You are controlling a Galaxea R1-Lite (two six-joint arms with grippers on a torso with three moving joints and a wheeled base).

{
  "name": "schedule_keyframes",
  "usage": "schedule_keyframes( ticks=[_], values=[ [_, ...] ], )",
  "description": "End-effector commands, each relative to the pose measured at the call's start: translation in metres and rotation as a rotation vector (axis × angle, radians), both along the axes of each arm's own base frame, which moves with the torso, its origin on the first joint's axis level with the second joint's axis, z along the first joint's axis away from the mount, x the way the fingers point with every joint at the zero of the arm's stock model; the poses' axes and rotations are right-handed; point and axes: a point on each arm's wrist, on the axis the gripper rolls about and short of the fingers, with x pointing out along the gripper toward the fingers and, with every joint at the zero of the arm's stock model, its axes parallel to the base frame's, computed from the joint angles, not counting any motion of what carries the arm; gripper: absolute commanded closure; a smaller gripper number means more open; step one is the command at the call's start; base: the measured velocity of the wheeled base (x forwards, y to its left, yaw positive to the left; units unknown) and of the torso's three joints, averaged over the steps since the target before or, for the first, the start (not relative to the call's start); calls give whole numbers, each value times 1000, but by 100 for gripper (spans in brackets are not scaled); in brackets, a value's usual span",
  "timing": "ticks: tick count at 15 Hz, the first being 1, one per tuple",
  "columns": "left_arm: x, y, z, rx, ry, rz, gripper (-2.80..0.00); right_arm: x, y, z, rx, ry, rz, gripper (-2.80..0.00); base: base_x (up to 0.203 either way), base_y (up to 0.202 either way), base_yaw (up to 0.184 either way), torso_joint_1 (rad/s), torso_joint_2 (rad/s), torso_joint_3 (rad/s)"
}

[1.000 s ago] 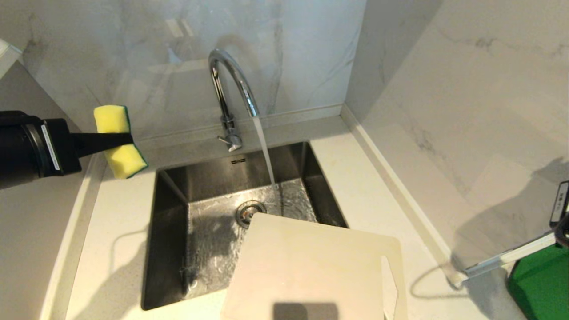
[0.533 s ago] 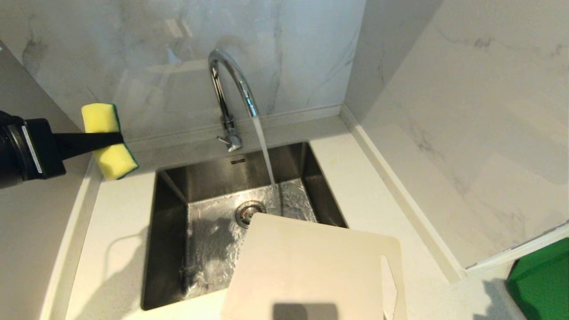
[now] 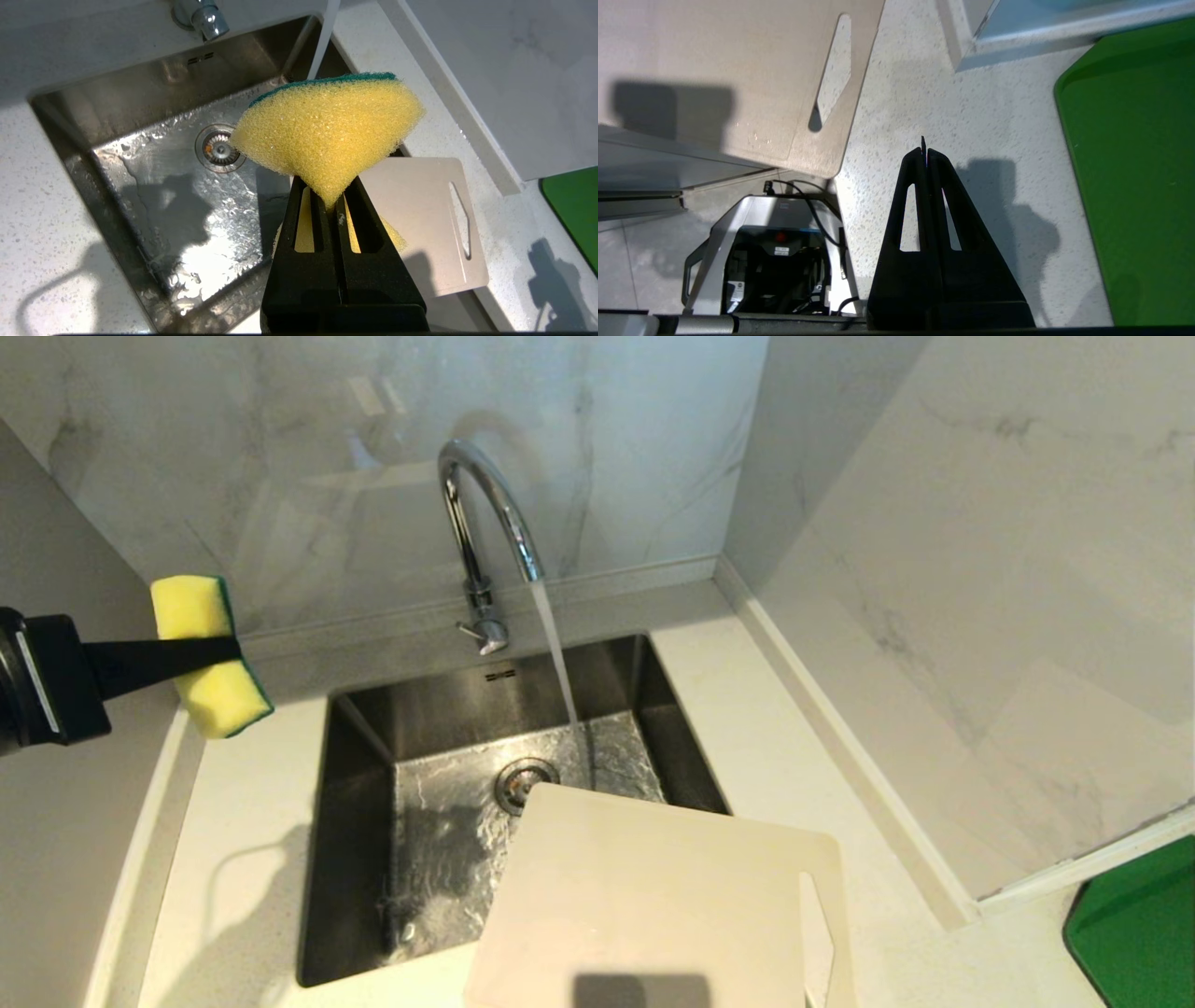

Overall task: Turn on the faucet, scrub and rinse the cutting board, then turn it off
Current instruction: Put down the cleaning cloth

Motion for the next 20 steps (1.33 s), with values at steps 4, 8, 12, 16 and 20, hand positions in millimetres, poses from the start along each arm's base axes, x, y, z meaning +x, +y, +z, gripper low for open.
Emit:
schedule_keyframes(
  ticks=[4, 8, 12, 16, 20],
  values=[
    [-14, 7, -6, 54, -31, -7, 0, -22, 0, -35, 33, -111, 18, 0, 0, 0, 0, 0, 0, 0],
    [-27, 14, -7, 48, -48, -3, 0, -25, 0, -66, 34, -144, 17, 0, 0, 0, 0, 0, 0, 0],
    [-31, 16, -11, 53, -37, -3, 0, -19, 0, -70, 31, -192, -6, 0, 0, 0, 0, 0, 0, 0],
    [-30, 15, -8, 48, -51, -3, 0, -16, -1, -70, 80, -231, -46, 0, 0, 0, 0, 0, 0, 0],
    [-31, 15, -9, 75, -66, -13, 0, -8, 0, -70, 50, -377, -22, 0, 0, 0, 0, 0, 0, 0]
  ],
)
